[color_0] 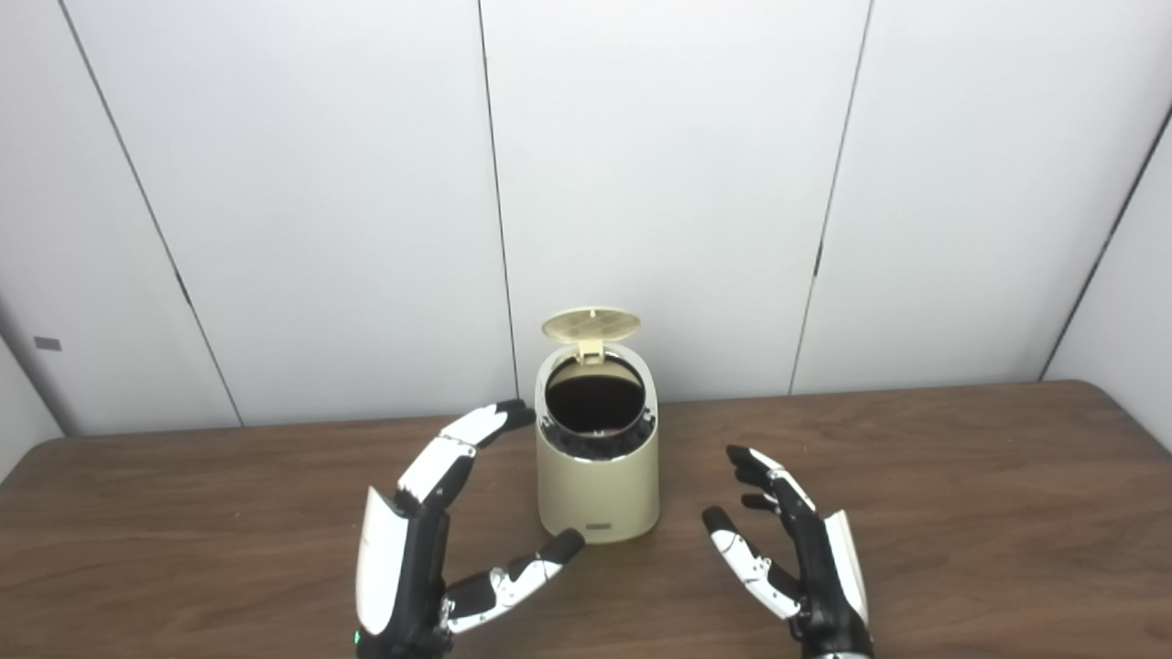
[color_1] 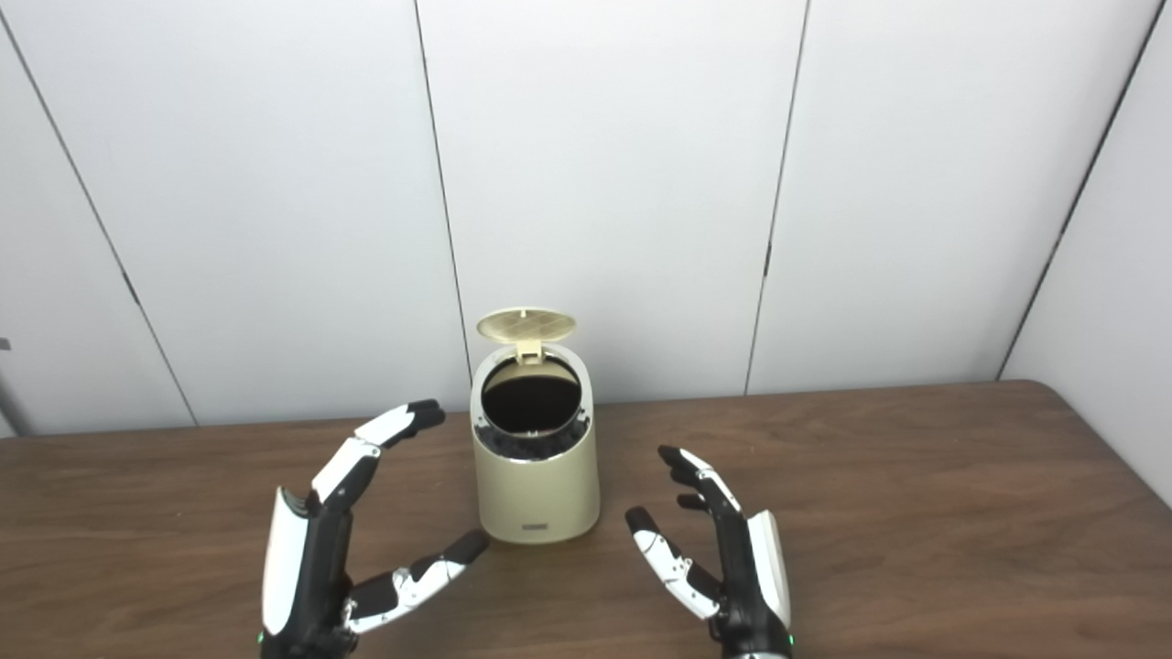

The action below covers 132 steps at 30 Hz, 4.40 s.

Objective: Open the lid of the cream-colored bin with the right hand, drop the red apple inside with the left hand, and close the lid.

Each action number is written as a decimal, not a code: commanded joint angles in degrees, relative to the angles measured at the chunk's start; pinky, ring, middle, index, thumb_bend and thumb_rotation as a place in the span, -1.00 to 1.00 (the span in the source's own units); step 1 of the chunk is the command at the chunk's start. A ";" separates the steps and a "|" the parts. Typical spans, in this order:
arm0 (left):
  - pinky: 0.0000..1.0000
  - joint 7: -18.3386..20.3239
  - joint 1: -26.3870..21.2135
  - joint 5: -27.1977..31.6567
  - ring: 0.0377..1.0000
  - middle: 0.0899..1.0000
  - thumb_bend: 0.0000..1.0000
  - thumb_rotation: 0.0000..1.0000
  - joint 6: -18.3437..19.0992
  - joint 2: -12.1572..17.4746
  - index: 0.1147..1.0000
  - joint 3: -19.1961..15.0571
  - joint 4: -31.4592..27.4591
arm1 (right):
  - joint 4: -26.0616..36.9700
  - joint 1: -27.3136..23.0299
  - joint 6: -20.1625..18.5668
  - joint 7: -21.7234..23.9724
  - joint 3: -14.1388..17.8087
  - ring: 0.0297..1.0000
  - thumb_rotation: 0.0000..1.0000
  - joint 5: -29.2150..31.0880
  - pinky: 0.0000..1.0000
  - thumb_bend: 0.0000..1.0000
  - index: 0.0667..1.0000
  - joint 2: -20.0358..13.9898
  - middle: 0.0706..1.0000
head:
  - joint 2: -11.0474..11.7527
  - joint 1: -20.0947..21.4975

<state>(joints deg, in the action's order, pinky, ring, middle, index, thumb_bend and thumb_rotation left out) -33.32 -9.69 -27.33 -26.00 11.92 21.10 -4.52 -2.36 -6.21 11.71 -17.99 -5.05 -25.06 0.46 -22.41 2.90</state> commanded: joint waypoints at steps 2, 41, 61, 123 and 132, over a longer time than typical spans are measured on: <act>0.49 4.16 0.40 6.39 0.61 0.61 -0.25 0.15 -0.72 -0.26 0.58 -3.50 -1.39 | 1.04 0.96 0.67 -0.49 -0.11 0.63 0.20 -2.97 0.49 -0.37 0.60 -1.33 0.64 | 0.02 0.12; 0.68 20.87 0.84 14.07 0.81 0.82 -0.30 1.00 1.12 -10.60 0.74 -19.08 7.91 | 25.32 -29.41 -24.04 39.04 -8.00 1.00 0.83 -31.24 0.87 0.73 0.96 -10.43 1.00 | -0.14 1.45; 0.68 21.10 1.30 12.28 0.78 0.80 -0.33 1.00 1.67 -11.43 0.74 -18.96 6.96 | 16.07 -36.80 -27.43 47.35 -11.49 0.85 0.76 -34.60 0.63 0.66 0.76 -11.24 0.83 | -0.56 0.18; 0.61 20.65 1.80 11.28 0.75 0.74 -0.33 0.95 3.32 -13.31 0.66 -19.48 3.06 | 18.39 -26.22 -28.15 52.63 -18.02 0.73 0.69 -34.80 0.54 0.70 0.59 -13.29 0.67 | -3.85 -0.48; 0.61 20.70 1.66 11.51 0.75 0.73 -0.32 0.94 3.18 -13.33 0.65 -19.48 3.10 | 18.42 -27.72 -27.66 59.14 -21.73 0.74 0.81 -40.86 0.60 0.72 0.65 -15.21 0.70 | -3.84 -0.30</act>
<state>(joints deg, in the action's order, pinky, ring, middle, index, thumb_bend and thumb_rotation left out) -12.68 -6.73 -15.88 -21.49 -1.20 1.68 0.46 16.23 -33.46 -16.35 35.98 -25.54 -65.57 -14.17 -26.19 2.55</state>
